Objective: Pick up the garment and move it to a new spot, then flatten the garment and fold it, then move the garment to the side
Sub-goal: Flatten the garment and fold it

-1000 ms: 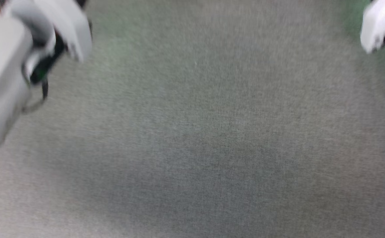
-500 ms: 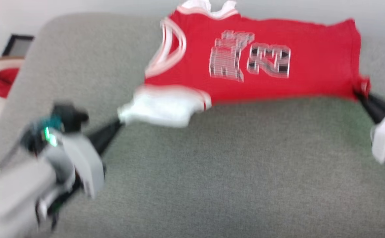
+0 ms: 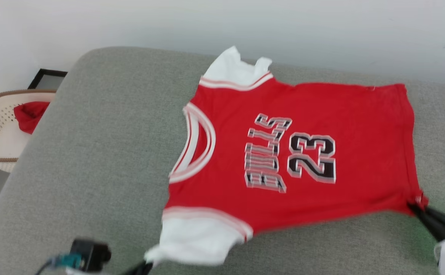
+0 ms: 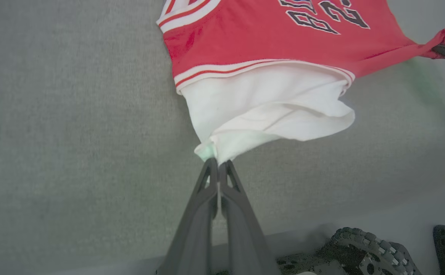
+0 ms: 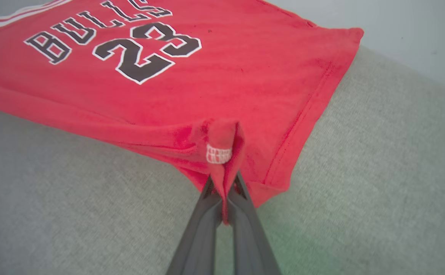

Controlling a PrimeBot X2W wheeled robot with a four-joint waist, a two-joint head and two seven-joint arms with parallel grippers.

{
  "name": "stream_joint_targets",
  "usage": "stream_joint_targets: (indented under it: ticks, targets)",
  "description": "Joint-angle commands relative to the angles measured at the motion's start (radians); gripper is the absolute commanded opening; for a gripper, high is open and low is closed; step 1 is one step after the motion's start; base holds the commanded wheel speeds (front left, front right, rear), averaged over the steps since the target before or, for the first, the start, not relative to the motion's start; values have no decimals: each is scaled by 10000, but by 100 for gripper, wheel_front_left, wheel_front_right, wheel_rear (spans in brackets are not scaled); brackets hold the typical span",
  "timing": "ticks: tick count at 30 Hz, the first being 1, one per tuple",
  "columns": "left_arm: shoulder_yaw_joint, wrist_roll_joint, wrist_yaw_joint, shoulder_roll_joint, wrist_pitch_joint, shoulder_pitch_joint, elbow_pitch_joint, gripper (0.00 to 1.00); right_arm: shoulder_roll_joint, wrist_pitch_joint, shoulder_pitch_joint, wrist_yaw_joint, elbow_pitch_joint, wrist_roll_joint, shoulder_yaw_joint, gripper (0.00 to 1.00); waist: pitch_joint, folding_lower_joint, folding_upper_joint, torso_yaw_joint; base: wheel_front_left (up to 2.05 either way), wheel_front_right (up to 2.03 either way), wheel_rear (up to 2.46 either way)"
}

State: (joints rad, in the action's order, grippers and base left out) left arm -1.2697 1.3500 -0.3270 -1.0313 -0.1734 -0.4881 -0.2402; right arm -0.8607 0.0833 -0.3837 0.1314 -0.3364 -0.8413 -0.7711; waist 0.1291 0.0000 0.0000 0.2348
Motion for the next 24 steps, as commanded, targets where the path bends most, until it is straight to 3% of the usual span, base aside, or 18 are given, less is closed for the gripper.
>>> stream_joint_targets:
  ticks: [1,6,11,18,24]
  targets:
    - [-10,321,-383,-160,-144,583,-241,0,-46,-15,648,-14,278,142,386,0,5,0,0,-15,0,0,0]
    - [100,1076,-1047,-306,-565,1661,-825,0,12,-124,2197,-14,977,497,1451,0,131,0,0,-31,0,0,0]
    - [413,1298,-1444,-419,-815,2283,-1210,0,487,-218,3685,-14,1632,1043,2651,0,281,0,0,-94,0,0,0]
    - [992,491,-1866,-1039,-881,1829,-1669,0,1507,-787,4942,-14,2725,1761,4060,0,435,0,0,-480,0,0,0]
    - [1196,-209,-1940,-1656,-264,908,-1847,0,1979,-1495,4821,-14,3626,2198,4768,0,587,0,0,-898,0,0,0]
